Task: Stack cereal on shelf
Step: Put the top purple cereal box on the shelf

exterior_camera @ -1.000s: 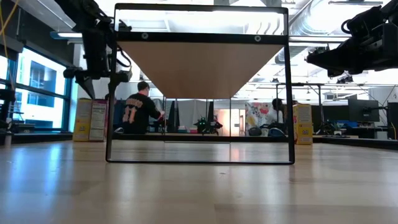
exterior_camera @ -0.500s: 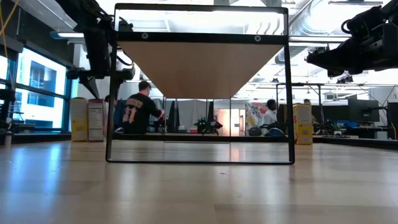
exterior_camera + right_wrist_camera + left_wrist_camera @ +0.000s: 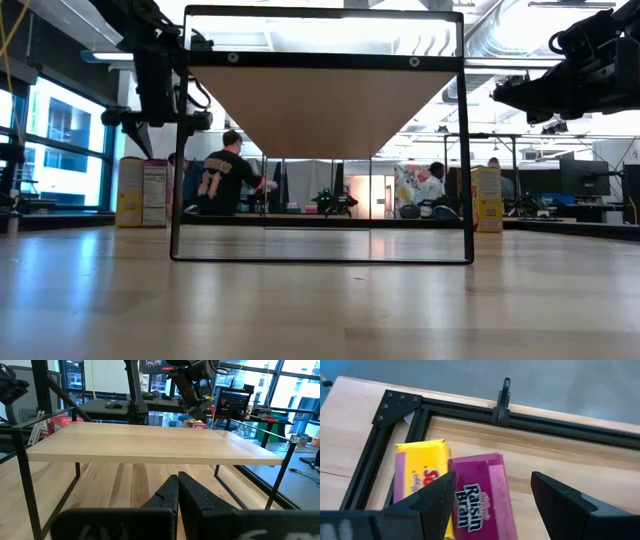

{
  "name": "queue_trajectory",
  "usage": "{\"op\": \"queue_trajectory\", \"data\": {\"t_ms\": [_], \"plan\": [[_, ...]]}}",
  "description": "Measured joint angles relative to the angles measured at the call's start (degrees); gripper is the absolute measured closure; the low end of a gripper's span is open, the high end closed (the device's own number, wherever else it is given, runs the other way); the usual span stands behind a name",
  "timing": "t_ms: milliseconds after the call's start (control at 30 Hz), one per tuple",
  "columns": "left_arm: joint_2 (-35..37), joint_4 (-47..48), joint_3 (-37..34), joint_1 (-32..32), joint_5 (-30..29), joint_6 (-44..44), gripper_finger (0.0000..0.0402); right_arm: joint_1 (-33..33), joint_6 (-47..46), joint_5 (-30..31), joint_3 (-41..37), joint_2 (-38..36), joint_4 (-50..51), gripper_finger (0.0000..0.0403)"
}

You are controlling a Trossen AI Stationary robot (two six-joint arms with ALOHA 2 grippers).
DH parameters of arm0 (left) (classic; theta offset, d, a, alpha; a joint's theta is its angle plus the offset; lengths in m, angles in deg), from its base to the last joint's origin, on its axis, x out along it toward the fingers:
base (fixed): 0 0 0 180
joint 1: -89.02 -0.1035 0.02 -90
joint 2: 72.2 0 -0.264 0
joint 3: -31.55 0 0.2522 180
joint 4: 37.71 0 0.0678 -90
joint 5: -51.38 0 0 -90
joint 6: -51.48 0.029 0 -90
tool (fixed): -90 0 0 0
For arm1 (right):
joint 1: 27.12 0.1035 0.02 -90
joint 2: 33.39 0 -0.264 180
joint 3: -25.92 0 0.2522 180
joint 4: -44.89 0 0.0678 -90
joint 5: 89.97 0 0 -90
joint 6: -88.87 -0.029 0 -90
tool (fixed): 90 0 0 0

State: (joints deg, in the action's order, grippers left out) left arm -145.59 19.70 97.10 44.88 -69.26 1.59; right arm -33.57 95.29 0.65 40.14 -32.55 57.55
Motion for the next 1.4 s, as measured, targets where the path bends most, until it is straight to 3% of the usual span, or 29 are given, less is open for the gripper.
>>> {"op": "queue_trajectory", "data": {"t_ms": [1233, 1400], "plan": [[-3.38, 2.02, 0.11, 2.32, -1.87, -6.43, 0.0149, 0.00, 0.00, 0.01, -0.01, -0.01, 0.01, 0.0402], [-3.59, 1.98, 0.11, 2.80, -1.90, -6.89, 0.0165, 0.01, 0.02, 0.01, -0.02, 0.00, 0.01, 0.0402]]}}
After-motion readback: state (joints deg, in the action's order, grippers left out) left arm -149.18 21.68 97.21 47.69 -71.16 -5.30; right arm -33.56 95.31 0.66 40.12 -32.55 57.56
